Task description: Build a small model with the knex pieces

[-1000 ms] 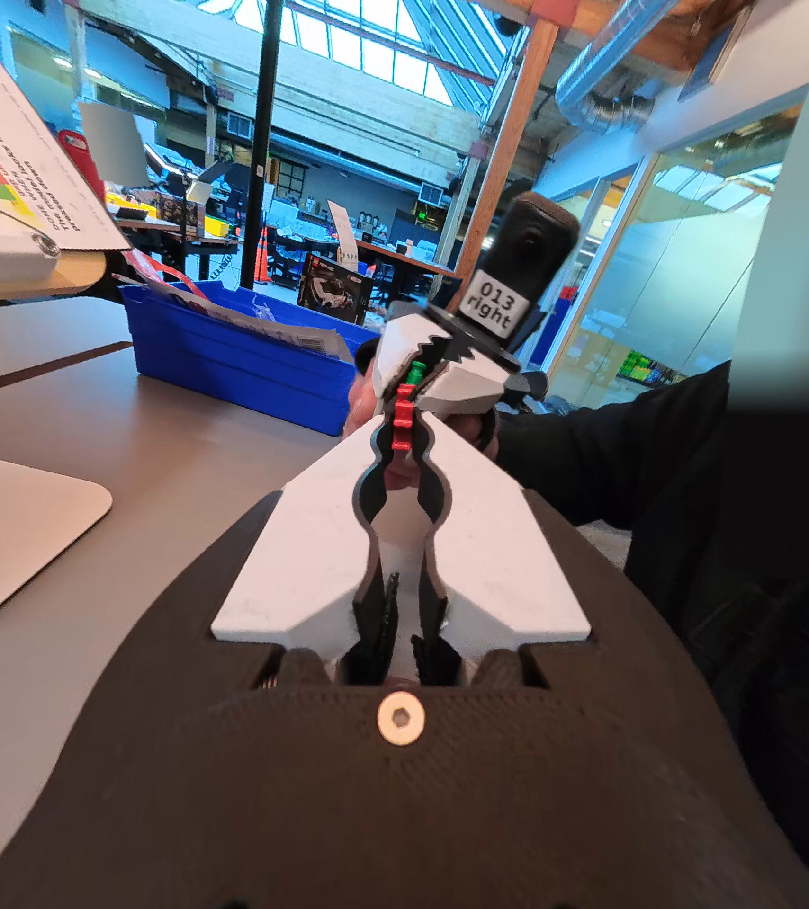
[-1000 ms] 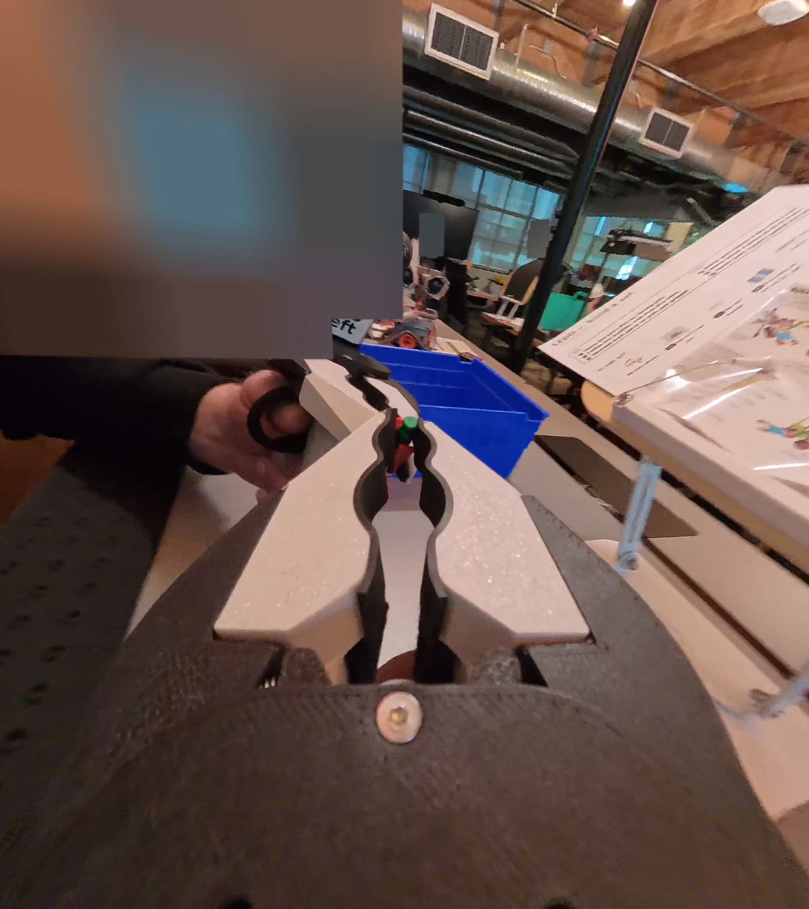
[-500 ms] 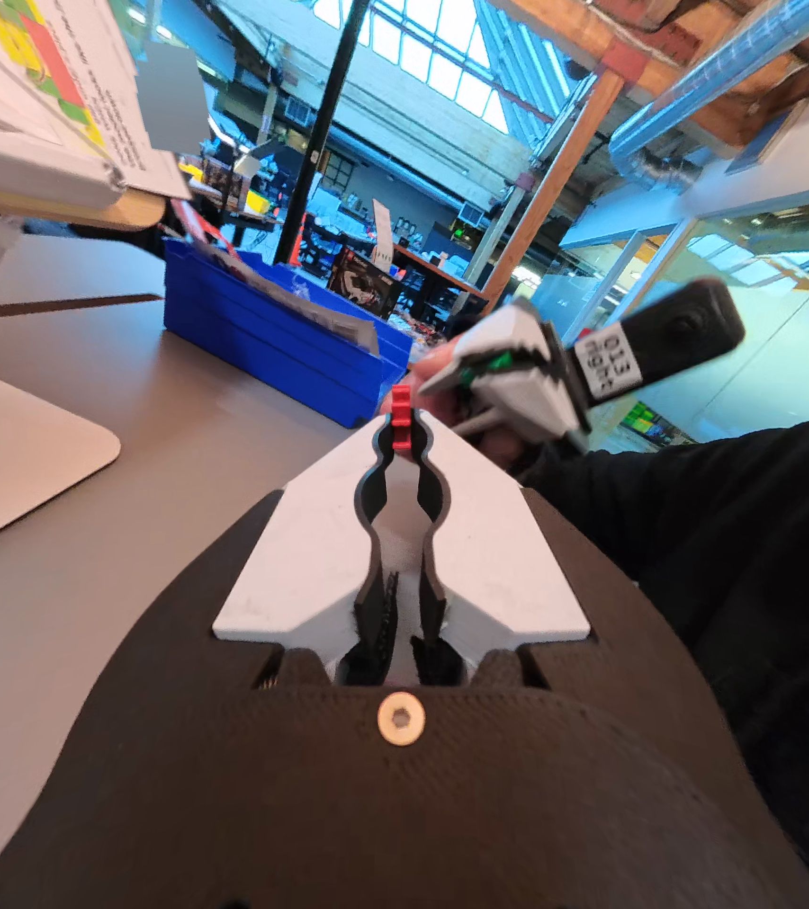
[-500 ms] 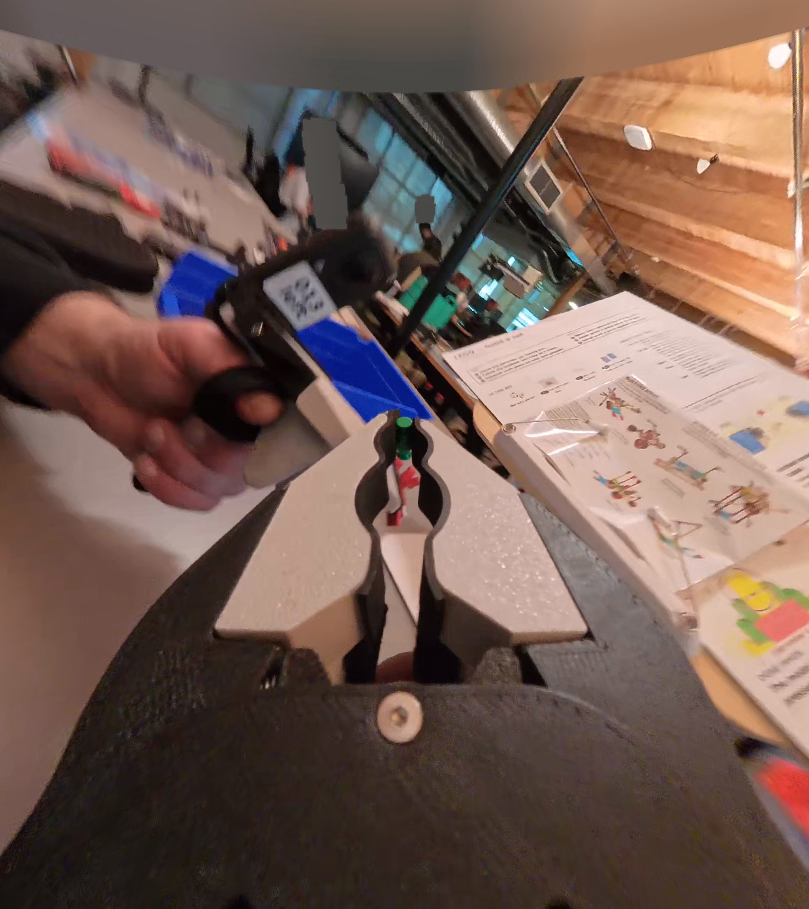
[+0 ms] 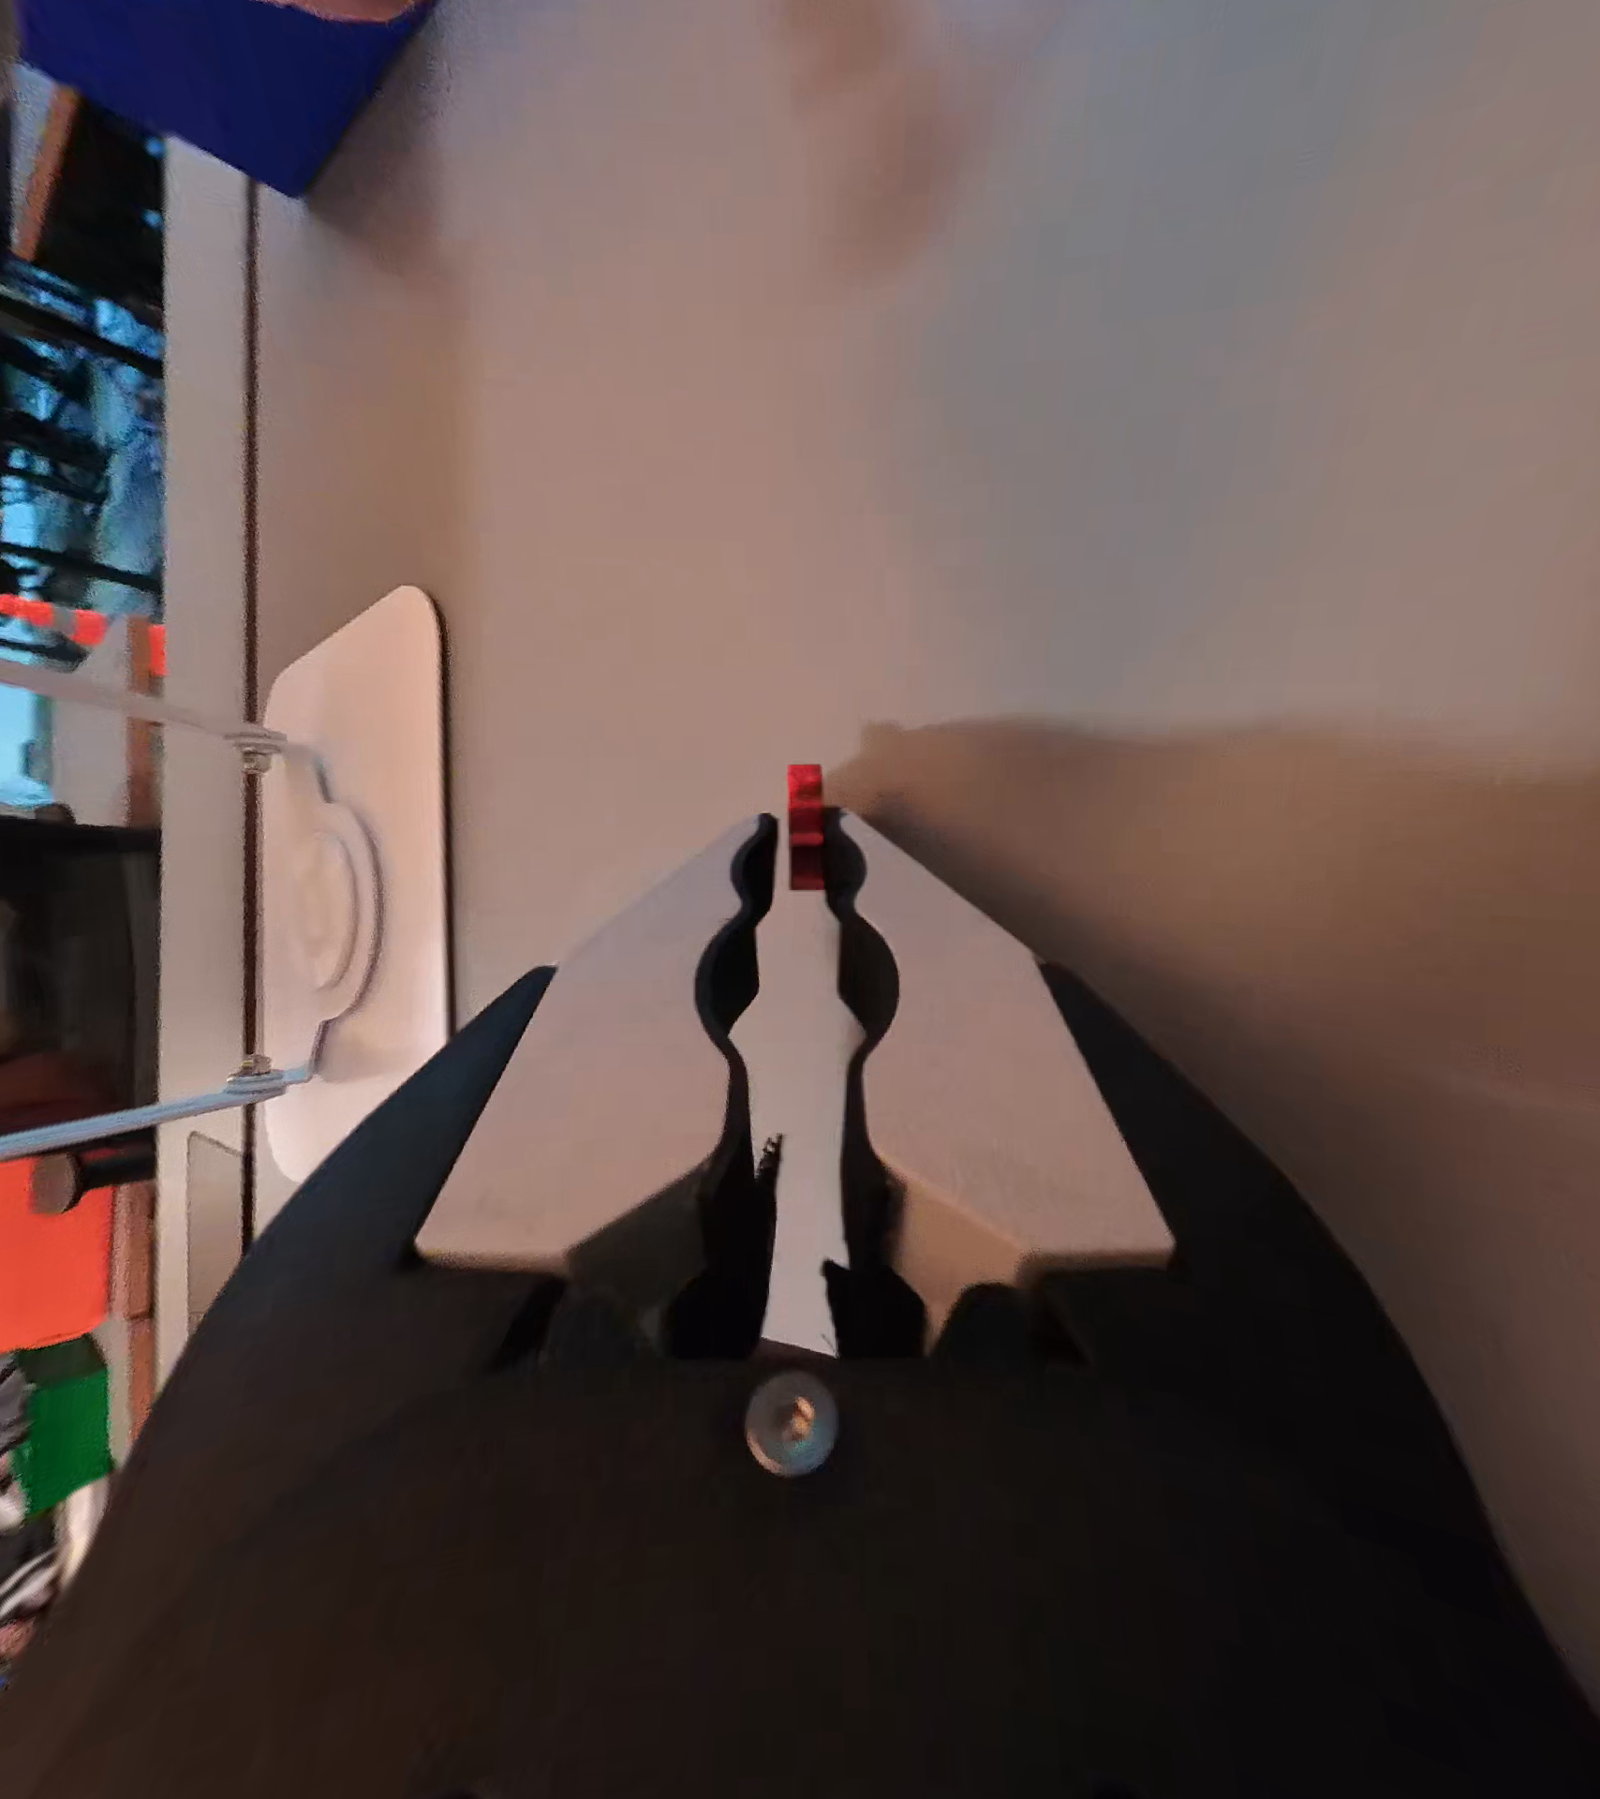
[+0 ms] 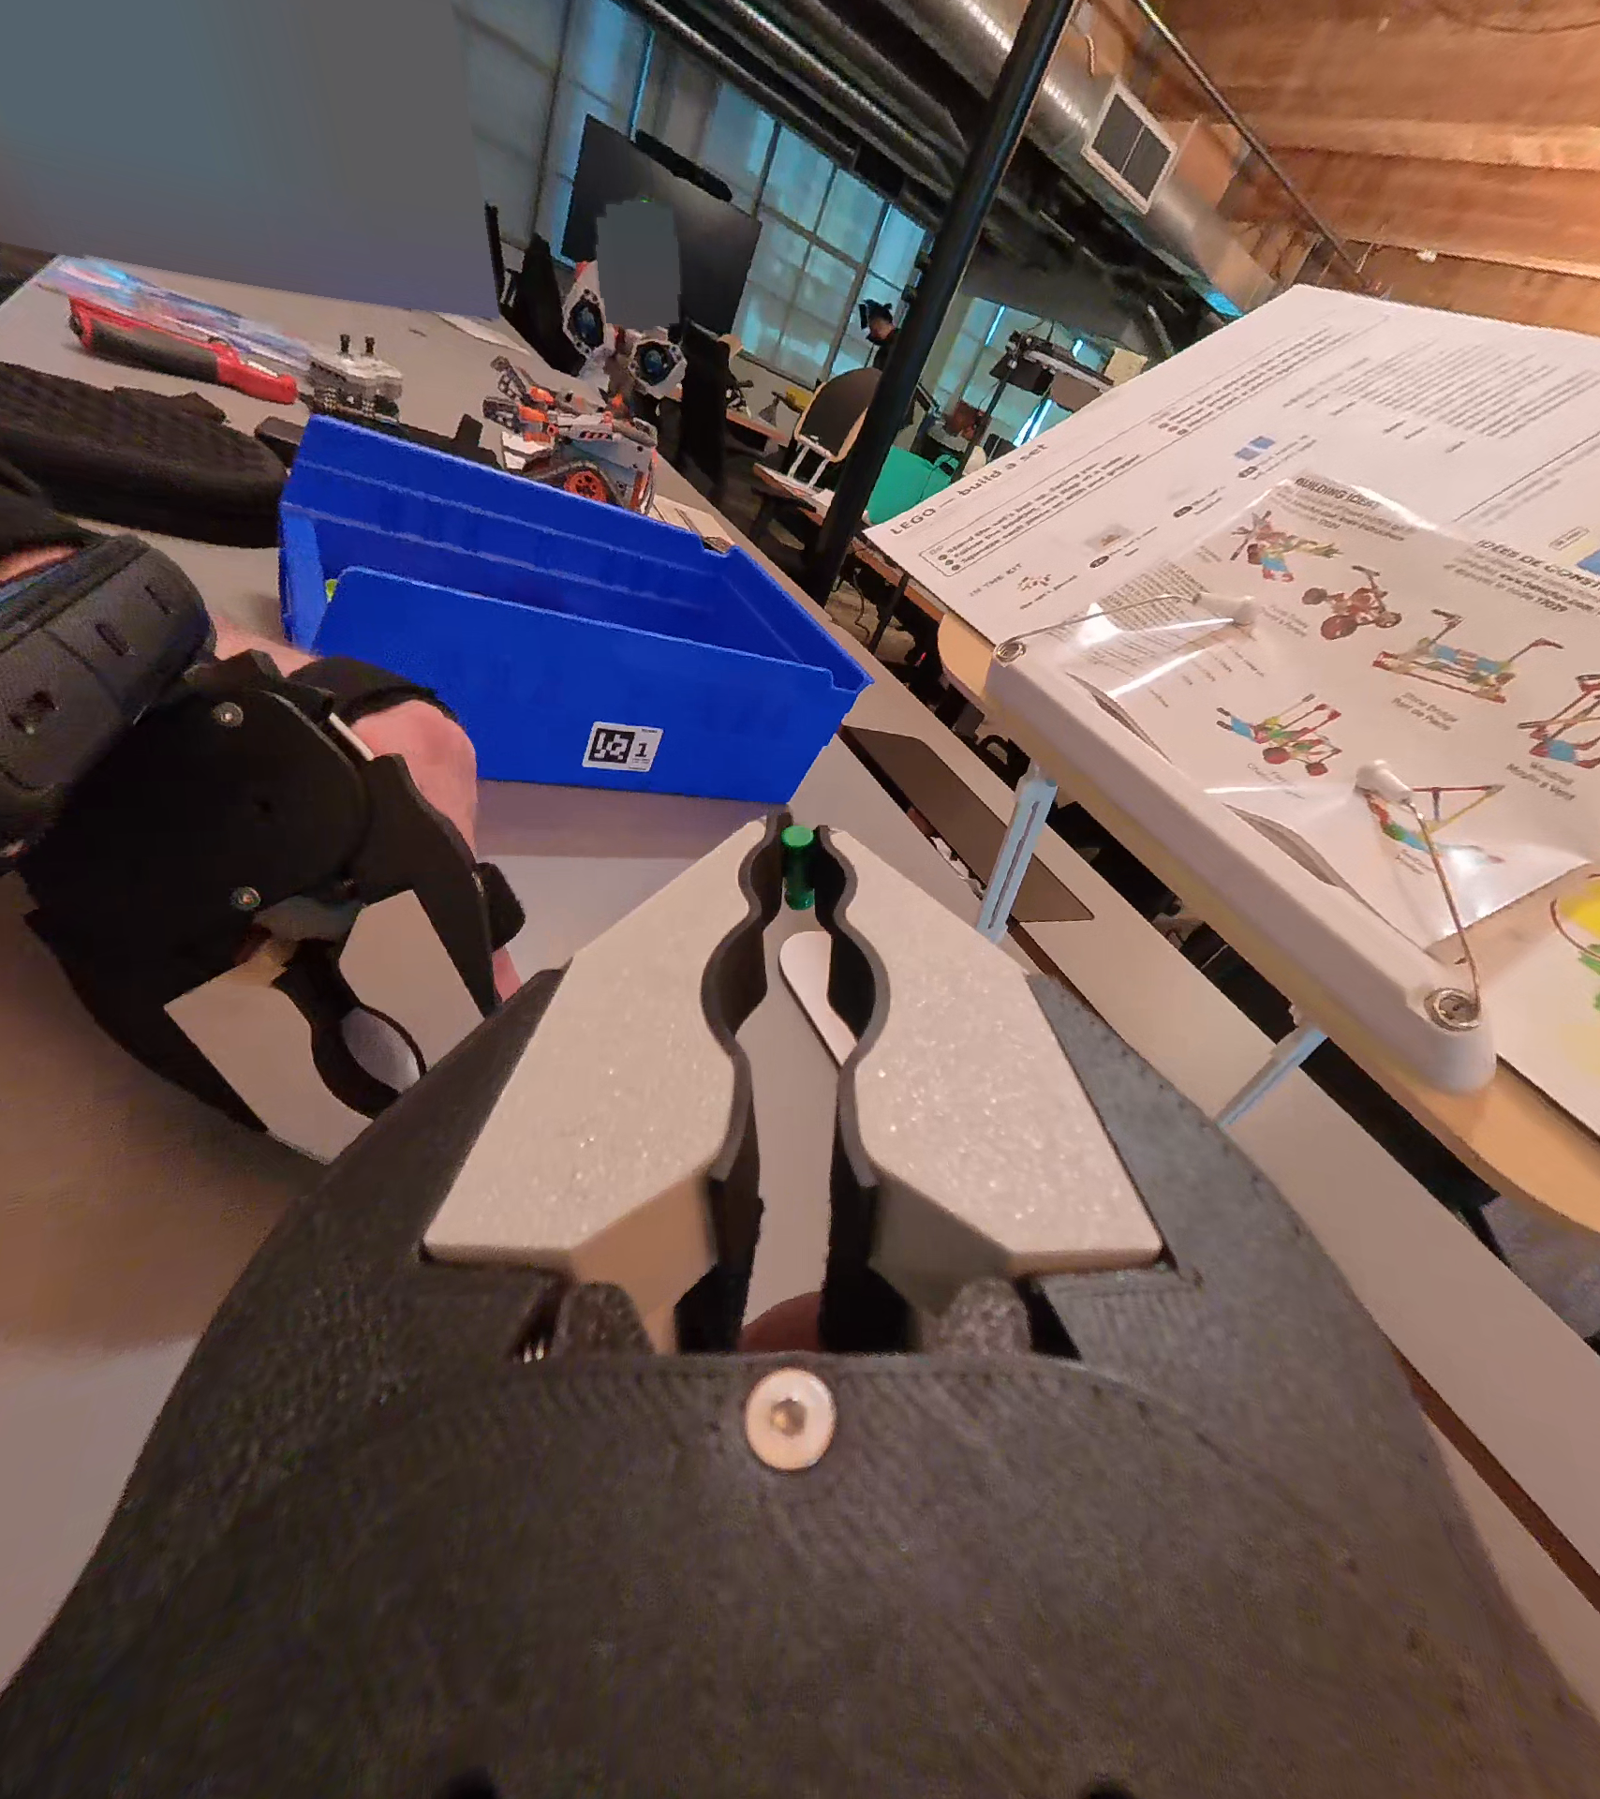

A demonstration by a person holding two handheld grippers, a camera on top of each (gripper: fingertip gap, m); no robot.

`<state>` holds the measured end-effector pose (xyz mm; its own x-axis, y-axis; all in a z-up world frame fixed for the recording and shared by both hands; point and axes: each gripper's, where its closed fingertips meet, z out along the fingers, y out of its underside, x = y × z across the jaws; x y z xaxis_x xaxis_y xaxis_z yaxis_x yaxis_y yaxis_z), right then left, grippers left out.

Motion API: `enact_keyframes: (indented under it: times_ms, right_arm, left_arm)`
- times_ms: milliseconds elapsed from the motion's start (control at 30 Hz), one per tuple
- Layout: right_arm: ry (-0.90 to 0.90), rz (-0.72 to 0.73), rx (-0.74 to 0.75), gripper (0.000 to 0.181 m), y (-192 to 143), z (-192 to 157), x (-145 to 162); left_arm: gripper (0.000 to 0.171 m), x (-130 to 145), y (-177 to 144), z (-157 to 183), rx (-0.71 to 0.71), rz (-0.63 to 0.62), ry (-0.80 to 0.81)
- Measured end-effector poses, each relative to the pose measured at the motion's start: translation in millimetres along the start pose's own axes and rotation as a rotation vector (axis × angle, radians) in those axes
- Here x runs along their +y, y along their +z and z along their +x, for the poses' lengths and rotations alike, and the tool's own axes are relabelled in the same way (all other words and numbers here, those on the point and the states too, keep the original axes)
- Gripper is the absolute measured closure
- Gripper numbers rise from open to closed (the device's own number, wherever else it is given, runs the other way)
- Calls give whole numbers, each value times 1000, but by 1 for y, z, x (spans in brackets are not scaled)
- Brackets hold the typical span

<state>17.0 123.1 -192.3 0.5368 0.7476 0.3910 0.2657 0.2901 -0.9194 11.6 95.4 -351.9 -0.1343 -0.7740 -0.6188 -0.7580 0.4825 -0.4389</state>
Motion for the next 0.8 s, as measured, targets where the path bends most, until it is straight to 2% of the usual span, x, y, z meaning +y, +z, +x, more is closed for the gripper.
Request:
enact_keyframes:
  times_ms: [100,233,333,467,600,700,800]
  right_arm:
    - [-4,-6,-8,178,0,-1,2]
    - [19,-10,-17,178,0,1,7]
    - [37,-20,-19,178,1,3,12]
    - [96,-28,-92,179,7,-11,14]
    - [121,-62,-174,178,14,-30,22]
    - [136,-78,-155,178,16,-22,28]
    - [186,-85,-135,178,14,-11,34]
  left_arm:
    - [162,1,-2,4,37,19,-60]
    - [136,-3,-11,1,51,29,-84]
    - [127,-10,-25,-4,35,37,-87]
    - [131,-16,-54,-34,-146,37,-87]
    - [131,-19,-85,-44,-207,108,-166]
    - [132,-9,-102,-49,-275,102,-199]
    - [130,-3,-104,-44,-270,126,-239]
